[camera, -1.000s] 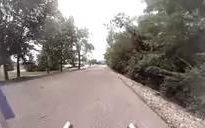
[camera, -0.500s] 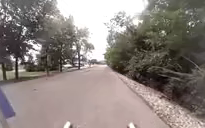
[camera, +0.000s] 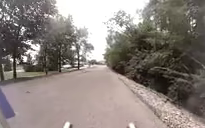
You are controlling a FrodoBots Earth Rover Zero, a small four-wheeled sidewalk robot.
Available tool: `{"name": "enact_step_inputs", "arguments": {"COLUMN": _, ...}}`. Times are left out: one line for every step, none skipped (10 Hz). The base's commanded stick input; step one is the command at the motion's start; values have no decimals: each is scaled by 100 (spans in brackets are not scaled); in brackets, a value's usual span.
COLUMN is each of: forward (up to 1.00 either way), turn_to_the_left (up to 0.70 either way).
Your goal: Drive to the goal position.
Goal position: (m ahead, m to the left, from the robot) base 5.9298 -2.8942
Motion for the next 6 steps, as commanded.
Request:
{"name": "enact_step_inputs", "arguments": {"forward": 60, "turn_to_the_left": 0}}
{"name": "enact_step_inputs", "arguments": {"forward": 60, "turn_to_the_left": 0}}
{"name": "enact_step_inputs", "arguments": {"forward": 60, "turn_to_the_left": 0}}
{"name": "enact_step_inputs", "arguments": {"forward": 60, "turn_to_the_left": 0}}
{"name": "enact_step_inputs", "arguments": {"forward": 60, "turn_to_the_left": 3}}
{"name": "enact_step_inputs", "arguments": {"forward": 60, "turn_to_the_left": 14}}
